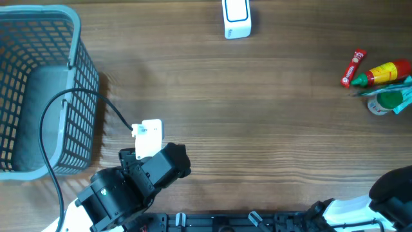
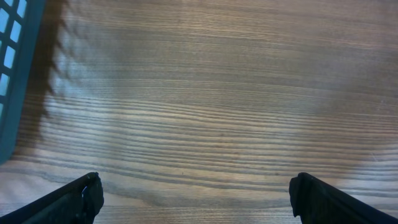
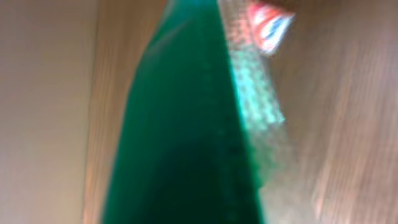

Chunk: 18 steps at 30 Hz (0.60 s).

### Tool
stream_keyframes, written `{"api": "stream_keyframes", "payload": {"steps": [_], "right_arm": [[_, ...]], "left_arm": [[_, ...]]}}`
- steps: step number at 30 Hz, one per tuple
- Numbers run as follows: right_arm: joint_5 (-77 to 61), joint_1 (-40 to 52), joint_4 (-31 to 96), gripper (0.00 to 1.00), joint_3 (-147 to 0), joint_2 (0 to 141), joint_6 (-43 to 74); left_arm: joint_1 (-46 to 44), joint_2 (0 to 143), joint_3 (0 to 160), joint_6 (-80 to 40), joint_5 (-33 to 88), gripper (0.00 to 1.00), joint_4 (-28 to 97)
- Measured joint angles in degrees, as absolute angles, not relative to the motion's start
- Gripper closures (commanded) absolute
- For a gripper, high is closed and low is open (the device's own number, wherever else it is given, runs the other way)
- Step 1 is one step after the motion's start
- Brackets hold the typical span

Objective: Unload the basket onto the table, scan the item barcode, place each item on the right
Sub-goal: 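Carry the bag to the right edge and release it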

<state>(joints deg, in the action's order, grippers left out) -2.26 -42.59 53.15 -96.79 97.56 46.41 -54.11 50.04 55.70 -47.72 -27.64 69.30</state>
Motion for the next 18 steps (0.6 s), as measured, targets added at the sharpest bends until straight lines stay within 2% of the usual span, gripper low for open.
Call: {"api": "stream_keyframes", "payload": {"steps": [3, 9, 11, 12, 13, 15, 18], "right_arm": [[3.27, -42.59, 53.98, 0.96, -96.79, 97.62, 52.38], [6.92, -43.57, 53.12, 0.88, -93.03, 102.74, 65.93], [7.29, -43.9, 53.06, 0.78, -91.09, 105.6, 68.16], [7.38, -44.07, 53.12, 0.67, -90.11, 106.41, 68.86], [7.55, -44.38, 53.34, 0.44, -88.95, 107.02, 70.0], [7.64, -45.08, 53.8, 0.2, -87.81, 107.48, 70.89], [7.77, -45.71, 54.92, 0.08, -87.7, 107.46, 70.52]], "left_arm": [[-54.11, 50.02, 55.7, -47.72, -27.64, 0.0, 69.3], [-54.11, 50.02, 55.7, -47.72, -27.64, 0.0, 69.3], [-54.11, 50.04, 55.7, -47.72, -27.64, 0.0, 69.3], [-54.11, 50.02, 55.7, -47.72, -27.64, 0.0, 69.3], [-54.11, 50.02, 55.7, -47.72, -27.64, 0.0, 69.3], [-54.11, 50.02, 55.7, -47.72, -27.64, 0.0, 69.32], [-54.11, 50.02, 55.7, -47.72, -27.64, 0.0, 69.3]]}}
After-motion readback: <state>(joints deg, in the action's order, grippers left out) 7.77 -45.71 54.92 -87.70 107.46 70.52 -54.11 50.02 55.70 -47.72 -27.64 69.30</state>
